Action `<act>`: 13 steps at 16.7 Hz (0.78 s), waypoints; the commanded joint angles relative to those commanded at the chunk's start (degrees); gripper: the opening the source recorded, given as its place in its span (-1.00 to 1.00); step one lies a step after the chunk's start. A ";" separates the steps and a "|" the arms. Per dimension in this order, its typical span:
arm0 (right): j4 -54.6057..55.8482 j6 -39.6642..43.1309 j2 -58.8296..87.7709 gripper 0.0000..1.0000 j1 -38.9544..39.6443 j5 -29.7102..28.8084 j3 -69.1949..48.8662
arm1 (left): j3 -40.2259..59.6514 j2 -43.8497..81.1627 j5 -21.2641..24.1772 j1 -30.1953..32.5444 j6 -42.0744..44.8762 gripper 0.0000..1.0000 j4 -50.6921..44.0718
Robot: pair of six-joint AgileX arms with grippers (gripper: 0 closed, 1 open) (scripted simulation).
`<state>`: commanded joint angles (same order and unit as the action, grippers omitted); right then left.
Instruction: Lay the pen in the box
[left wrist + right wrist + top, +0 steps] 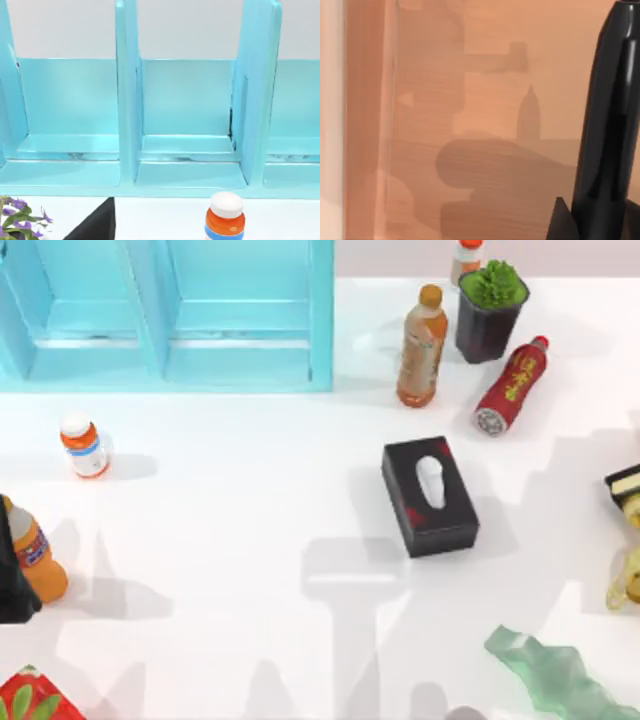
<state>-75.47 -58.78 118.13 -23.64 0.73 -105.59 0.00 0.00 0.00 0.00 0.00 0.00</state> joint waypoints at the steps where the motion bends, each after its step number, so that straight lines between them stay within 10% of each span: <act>1: 1.05 1.08 -2.16 -1.00 -3.62 0.15 3.07 | 0.00 0.00 0.00 0.00 0.00 1.00 0.00; 13: 5.03 3.57 -8.19 -1.00 -11.60 0.99 12.67 | 0.00 0.00 0.00 0.00 0.00 1.00 0.00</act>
<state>-70.44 -55.21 109.94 -35.24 1.72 -92.92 0.00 0.00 0.00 0.00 0.00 0.00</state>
